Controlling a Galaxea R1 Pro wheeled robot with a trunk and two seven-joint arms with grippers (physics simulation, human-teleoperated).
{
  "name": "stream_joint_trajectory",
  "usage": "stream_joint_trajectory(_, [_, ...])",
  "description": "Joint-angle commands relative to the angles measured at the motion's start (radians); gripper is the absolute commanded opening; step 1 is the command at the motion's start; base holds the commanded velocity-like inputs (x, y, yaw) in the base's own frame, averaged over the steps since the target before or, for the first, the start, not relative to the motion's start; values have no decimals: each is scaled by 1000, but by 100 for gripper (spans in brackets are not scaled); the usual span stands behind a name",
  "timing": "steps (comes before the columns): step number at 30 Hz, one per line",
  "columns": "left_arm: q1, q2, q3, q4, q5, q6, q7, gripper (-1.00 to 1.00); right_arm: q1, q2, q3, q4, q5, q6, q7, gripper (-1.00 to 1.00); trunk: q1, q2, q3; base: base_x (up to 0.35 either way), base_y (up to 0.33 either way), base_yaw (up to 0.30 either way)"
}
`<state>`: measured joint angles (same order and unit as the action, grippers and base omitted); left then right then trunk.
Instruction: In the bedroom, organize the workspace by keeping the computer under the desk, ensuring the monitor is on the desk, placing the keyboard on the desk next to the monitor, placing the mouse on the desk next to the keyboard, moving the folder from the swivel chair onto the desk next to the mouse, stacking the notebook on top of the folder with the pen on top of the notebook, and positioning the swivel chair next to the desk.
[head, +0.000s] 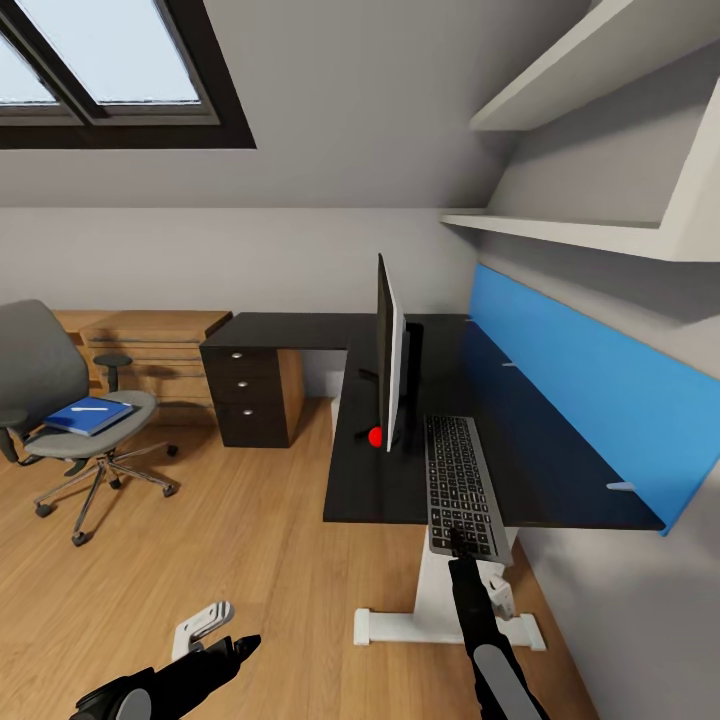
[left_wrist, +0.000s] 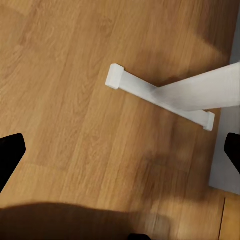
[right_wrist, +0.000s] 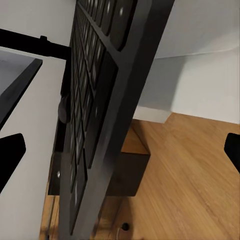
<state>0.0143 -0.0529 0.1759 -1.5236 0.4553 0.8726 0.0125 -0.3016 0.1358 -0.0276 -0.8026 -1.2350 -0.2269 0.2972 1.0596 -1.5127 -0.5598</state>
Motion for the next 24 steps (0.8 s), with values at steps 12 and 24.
stream_joint_trajectory(12, [0,-1,0,-1,5,4,0,100,-1,1,-2,2,-10,0,8,100,0,0,-1,28,0,0])
stream_joint_trajectory(24, [0,-1,0,-1,5,5,1,100,-1,1,-2,2,-9,0,8,100,0,0,-1,19,0,0])
